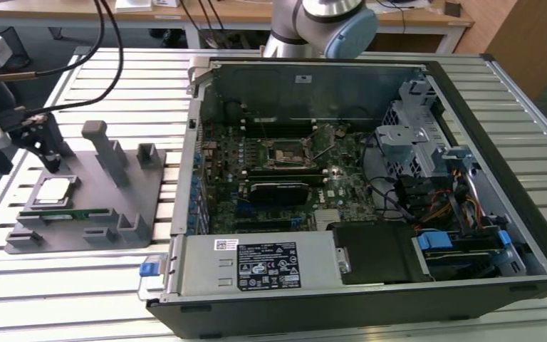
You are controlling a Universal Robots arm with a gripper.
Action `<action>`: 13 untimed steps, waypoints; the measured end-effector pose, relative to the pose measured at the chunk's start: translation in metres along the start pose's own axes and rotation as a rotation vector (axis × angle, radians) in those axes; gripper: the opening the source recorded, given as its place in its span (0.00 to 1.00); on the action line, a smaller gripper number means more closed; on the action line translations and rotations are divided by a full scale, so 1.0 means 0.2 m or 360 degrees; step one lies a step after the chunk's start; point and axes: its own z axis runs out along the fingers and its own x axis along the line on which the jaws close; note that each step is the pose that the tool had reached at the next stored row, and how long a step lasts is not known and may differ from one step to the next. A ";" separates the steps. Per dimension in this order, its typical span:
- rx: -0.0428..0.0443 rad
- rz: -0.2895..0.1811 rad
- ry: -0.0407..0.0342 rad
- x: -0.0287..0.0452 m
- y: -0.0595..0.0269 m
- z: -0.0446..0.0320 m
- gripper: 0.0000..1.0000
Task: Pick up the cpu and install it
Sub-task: 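Pick up the cpu and move it towards the insertion slot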
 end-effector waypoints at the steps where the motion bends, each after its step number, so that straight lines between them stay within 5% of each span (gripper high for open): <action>1: -0.0001 0.0000 0.0000 0.001 0.000 0.008 0.71; 13: -0.0009 -0.0008 -0.0019 0.015 0.004 0.104 0.71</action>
